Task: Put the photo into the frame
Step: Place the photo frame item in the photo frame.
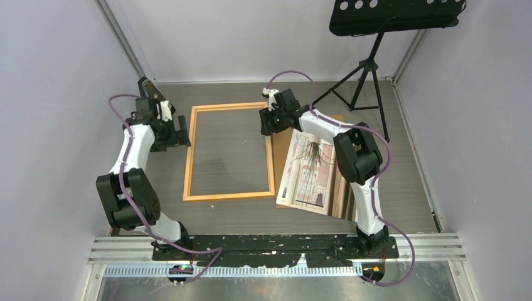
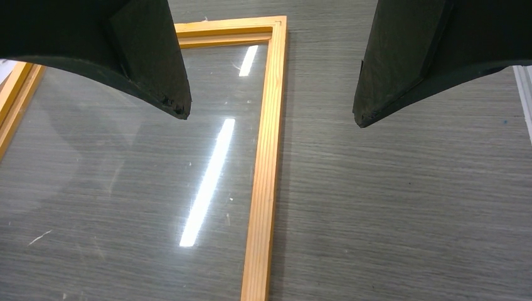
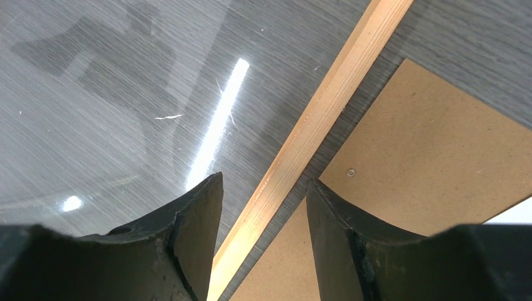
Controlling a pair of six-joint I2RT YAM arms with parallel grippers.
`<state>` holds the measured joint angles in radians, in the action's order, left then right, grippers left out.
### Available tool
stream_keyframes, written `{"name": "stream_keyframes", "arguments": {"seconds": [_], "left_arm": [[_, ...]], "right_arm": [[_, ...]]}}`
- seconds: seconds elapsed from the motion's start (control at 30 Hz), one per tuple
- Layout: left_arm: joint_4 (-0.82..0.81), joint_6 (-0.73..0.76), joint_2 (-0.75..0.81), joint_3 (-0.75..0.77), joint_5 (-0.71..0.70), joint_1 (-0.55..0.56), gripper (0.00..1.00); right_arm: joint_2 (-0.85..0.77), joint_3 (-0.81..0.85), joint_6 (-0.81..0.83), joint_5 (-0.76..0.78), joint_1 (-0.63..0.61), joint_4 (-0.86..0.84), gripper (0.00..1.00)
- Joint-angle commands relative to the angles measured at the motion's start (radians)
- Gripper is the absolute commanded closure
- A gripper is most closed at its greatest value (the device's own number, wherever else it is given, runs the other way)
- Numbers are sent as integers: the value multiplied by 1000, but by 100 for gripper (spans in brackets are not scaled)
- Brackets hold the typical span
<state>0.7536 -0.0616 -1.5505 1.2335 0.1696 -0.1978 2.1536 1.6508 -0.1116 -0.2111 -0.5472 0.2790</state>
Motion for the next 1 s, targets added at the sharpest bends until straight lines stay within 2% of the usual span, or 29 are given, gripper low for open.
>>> {"name": "stream_keyframes", "arguments": {"seconds": [0.0, 0.37, 0.67, 0.97], "left_arm": [[-8, 23, 58, -24, 31, -10, 0], [-22, 22, 101, -66, 55, -18, 1], [-17, 24, 122, -76, 56, -23, 1], [-25, 31, 137, -105, 48, -23, 1]], "right_arm": [[12, -10, -27, -7, -13, 4, 43], [14, -70, -48, -24, -25, 4, 50], [-11, -118, -71, -49, -41, -1, 68], [-67, -189, -96, -42, -65, -35, 71]]}}
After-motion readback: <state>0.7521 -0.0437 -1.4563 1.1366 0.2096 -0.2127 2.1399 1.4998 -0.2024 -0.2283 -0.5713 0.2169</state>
